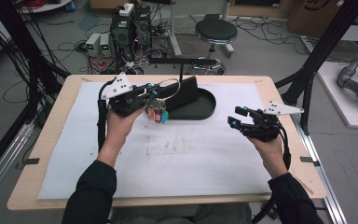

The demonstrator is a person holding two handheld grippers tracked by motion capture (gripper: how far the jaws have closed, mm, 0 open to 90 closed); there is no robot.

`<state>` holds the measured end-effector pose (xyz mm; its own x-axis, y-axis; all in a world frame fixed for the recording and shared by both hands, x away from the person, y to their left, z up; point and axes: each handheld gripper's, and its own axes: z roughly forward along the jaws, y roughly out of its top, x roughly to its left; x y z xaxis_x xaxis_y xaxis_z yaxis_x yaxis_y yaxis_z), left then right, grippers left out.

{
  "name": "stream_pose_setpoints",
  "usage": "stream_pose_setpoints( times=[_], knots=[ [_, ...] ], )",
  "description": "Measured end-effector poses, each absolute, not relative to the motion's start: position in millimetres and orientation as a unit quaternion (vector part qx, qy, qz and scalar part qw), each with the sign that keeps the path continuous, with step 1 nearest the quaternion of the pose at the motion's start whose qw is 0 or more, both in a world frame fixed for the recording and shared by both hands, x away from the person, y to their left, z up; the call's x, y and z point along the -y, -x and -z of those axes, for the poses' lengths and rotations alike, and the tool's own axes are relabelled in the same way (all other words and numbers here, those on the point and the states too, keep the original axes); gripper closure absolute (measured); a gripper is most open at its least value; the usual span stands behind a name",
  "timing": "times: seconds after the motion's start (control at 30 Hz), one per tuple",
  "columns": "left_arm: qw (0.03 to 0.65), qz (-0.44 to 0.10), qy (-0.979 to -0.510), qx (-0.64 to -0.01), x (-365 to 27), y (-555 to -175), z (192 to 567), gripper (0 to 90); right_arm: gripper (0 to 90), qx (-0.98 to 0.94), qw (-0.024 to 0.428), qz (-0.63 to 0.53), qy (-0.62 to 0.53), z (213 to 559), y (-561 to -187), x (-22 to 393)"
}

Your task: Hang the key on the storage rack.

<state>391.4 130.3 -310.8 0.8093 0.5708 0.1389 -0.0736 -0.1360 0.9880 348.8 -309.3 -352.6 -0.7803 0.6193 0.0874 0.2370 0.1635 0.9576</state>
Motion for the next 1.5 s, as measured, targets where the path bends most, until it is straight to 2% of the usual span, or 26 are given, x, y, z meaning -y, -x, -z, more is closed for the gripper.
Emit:
stream_pose_setpoints(
  times=[0.47,1.23,1.5],
  knots=[
    [0.628,-0.276,-0.695,-0.214,-140.0,-415.8,314.2,86.4,42.3,-0.742,0.169,-0.581,-0.290,352.7,-349.7,311.7],
    [0.613,-0.278,-0.685,-0.279,-147.8,-454.4,336.8,86.4,43.0,-0.740,0.169,-0.581,-0.293,353.9,-350.7,314.2],
    [0.629,-0.268,-0.663,-0.306,-155.2,-464.9,345.0,86.4,43.1,-0.740,0.168,-0.581,-0.293,354.0,-351.0,314.0]
  ],
)
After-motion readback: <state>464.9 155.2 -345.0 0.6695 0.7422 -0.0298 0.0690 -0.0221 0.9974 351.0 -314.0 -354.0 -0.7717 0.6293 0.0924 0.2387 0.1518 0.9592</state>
